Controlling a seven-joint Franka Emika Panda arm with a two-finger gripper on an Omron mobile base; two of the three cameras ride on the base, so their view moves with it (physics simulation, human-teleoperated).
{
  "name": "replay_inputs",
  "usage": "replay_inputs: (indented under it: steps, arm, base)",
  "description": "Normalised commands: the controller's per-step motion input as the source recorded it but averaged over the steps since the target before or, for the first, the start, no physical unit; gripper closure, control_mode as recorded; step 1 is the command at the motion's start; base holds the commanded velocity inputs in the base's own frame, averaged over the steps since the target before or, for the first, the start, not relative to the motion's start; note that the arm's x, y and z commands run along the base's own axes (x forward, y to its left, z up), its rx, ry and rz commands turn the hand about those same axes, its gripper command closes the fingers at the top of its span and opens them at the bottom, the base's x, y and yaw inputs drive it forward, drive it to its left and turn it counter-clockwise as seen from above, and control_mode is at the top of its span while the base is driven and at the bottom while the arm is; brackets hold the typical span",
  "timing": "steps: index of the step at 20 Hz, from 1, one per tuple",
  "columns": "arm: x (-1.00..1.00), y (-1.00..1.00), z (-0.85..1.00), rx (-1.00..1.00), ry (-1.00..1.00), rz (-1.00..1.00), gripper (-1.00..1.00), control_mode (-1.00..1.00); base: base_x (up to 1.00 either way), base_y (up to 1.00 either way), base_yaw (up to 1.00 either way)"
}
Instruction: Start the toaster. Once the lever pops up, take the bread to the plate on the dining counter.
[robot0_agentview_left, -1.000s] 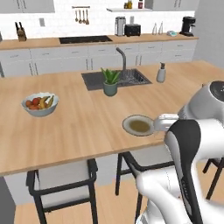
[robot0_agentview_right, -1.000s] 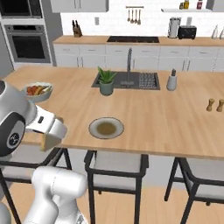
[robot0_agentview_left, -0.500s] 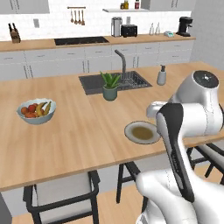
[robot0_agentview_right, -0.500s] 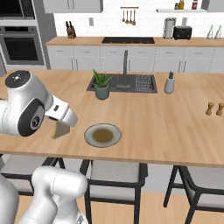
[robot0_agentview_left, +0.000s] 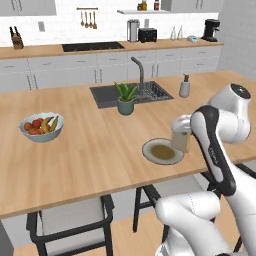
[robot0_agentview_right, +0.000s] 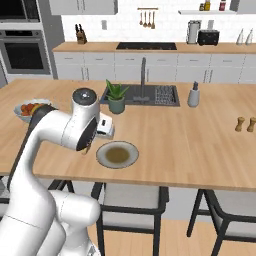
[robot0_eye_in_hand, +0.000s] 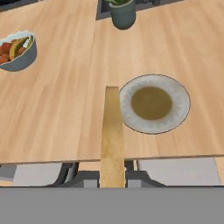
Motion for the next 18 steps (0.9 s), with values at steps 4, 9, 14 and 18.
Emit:
replay_inputs:
  steps: [4, 9, 14, 18]
  arm:
    - [0.6, -0.23, -0.62, 0.09, 0.0, 0.27, 1.0, -1.0]
    - [0.55, -0.1, -0.68, 0.11, 0.0, 0.22, 1.0, -1.0]
    - [0.55, 0.0, -0.53, 0.13, 0.0, 0.1, 1.0, -1.0]
    - [0.44, 0.0, -0.3, 0.16, 0.0, 0.01, 1.0, -1.0]
  base:
    - [0.0, 0.0, 0.0]
    - [0.0, 0.0, 0.0]
    - [0.0, 0.0, 0.0]
    - [0.0, 0.0, 0.0]
